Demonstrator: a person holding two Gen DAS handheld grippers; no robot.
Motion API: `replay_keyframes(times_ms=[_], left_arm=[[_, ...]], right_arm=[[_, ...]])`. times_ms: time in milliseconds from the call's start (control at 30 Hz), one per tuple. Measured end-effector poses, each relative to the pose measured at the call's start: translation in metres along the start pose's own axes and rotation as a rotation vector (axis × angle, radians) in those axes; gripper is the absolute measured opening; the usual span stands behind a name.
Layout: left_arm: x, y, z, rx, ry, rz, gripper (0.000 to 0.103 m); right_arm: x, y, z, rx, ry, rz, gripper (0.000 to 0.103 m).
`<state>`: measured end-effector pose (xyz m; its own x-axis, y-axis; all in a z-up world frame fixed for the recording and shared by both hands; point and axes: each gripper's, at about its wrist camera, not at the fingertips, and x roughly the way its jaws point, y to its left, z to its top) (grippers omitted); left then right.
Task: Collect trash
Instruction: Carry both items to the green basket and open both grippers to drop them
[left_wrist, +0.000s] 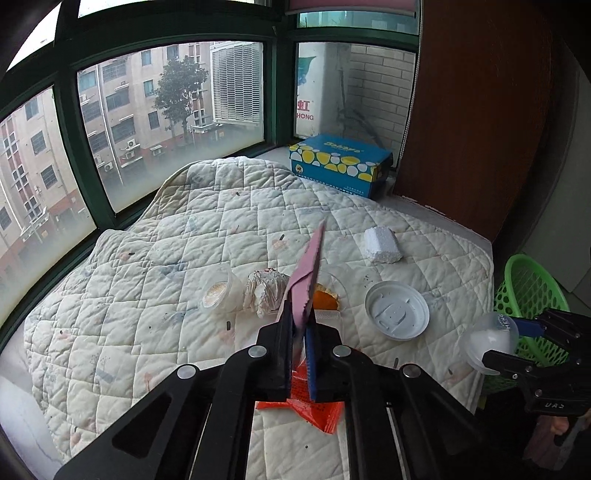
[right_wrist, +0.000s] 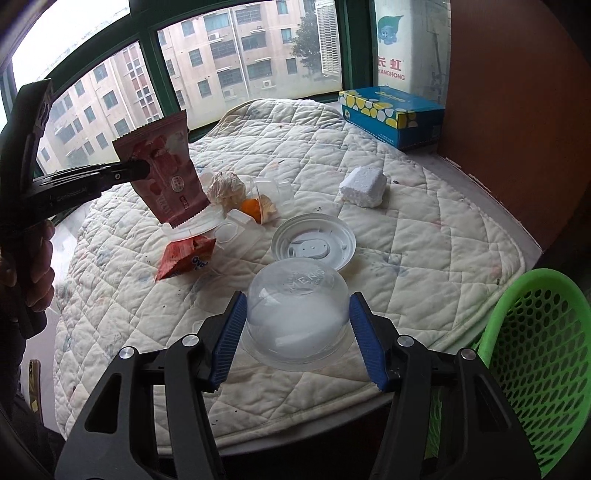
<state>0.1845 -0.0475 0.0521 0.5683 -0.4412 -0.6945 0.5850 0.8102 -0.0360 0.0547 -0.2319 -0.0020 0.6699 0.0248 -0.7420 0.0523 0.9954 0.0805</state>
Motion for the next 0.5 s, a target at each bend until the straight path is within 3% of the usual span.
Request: replay_keyframes(times_ms=[200, 500], left_arm=[[-0.034, -0.022, 0.008, -0.022, -0.057, -0.045, 0.005], [-0.049, -0.098, 0.013, 0.026, -0.091, -0.197, 0.005]], right_arm=[[-0.022, -0.009, 0.0, 0.004, -0.047, -0.005, 0.057], [-0.067, -0.056, -0.015, 0.081, -0.112, -0.103, 0.057]])
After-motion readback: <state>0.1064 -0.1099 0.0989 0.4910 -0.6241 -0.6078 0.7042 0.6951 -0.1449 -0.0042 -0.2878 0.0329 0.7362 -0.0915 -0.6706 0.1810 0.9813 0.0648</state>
